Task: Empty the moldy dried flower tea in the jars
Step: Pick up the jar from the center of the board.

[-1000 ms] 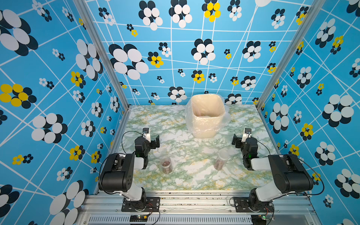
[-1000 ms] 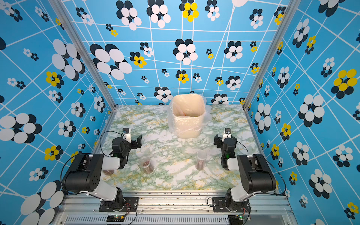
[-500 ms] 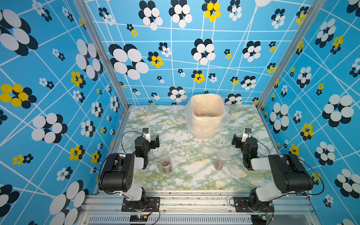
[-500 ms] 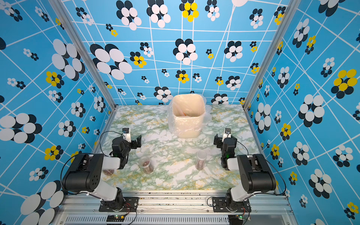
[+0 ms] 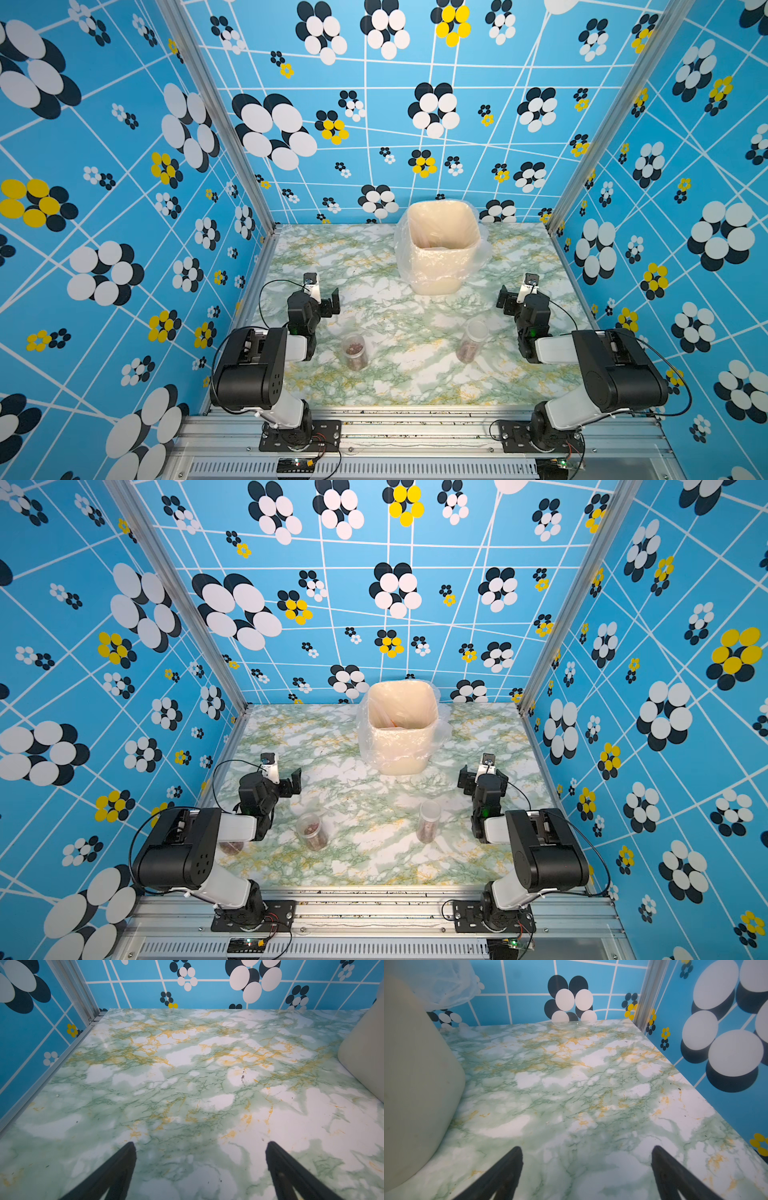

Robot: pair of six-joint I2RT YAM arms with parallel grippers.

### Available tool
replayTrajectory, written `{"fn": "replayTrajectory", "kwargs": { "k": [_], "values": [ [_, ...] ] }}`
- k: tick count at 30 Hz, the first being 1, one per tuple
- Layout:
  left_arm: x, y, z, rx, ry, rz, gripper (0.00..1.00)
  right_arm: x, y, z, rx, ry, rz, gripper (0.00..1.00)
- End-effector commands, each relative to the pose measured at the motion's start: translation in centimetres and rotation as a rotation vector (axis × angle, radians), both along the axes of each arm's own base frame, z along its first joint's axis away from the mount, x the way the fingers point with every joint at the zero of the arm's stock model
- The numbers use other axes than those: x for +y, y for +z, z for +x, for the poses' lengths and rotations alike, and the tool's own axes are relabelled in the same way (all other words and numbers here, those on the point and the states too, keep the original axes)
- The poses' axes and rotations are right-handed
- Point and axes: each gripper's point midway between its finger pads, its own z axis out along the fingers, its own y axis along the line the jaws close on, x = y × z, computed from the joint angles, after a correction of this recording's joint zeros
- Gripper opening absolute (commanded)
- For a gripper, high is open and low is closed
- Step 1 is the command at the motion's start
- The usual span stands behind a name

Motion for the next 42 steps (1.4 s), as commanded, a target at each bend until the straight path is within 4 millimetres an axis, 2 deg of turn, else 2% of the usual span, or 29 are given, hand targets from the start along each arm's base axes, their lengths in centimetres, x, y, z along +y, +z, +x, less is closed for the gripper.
{"fn": "replayTrajectory", "kwargs": {
  "k": [1, 5, 10, 12, 16, 19, 22, 24, 27, 33, 36, 40, 42],
  "values": [
    [0.3, 0.9, 0.4, -0.024, 0.029, 0.014, 1.0, -0.7, 0.3, 0.1, -0.016, -0.041, 0.008, 0.99],
    [2.0, 2.2, -0.3, -0.065, 0.135, 0.006, 1.0, -0.9, 1.6, -1.0, -0.072, -0.051, 0.012, 0.99],
    [2.5, 5.3, -0.8, -0.049, 0.169, 0.009, 0.99, -1.0, 4.9, -2.3, -0.083, -0.053, 0.021, 0.99],
    [2.9, 7.3, -1.4, -0.05, 0.192, 0.005, 0.99, -0.7, 6.9, -2.7, -0.068, -0.038, 0.044, 0.99],
    [3.5, 12.6, -3.1, -0.081, 0.245, -0.052, 0.99, 0.3, 12.1, -4.5, -0.081, 0.006, 0.119, 0.99],
    [3.0, 16.8, -4.3, -0.127, 0.233, -0.132, 1.0, 1.8, 15.4, -6.1, -0.053, 0.078, 0.198, 0.99],
    [0.7, 20.1, -5.3, -0.149, 0.108, -0.196, 1.0, 3.7, 17.4, -7.8, 0.012, 0.166, 0.282, 0.99],
    [-0.8, 21.5, -6.0, -0.152, 0.032, -0.262, 0.99, 5.0, 17.8, -9.0, 0.087, 0.221, 0.325, 0.99],
    [-2.0, 22.0, -6.8, -0.107, -0.002, -0.396, 0.99, 6.7, 17.3, -10.9, 0.225, 0.292, 0.379, 0.99],
    [-6.9, 23.5, -8.4, -0.071, -0.279, -0.519, 0.99, 8.7, 15.6, -14.3, 0.452, 0.349, 0.441, 0.99],
    [-10.0, 23.5, -9.1, -0.012, -0.388, -0.549, 0.99, 11.1, 15.2, -15.4, 0.528, 0.432, 0.436, 0.99],
    [-15.6, 21.8, -11.5, 0.055, -0.546, -0.395, 0.99, 13.3, 14.5, -16.3, 0.635, 0.5, 0.367, 0.99],
    [-17.5, 20.9, -12.8, 0.073, -0.619, -0.35, 0.99, 14.2, 14.1, -16.8, 0.679, 0.529, 0.306, 0.99]
  ]
}}
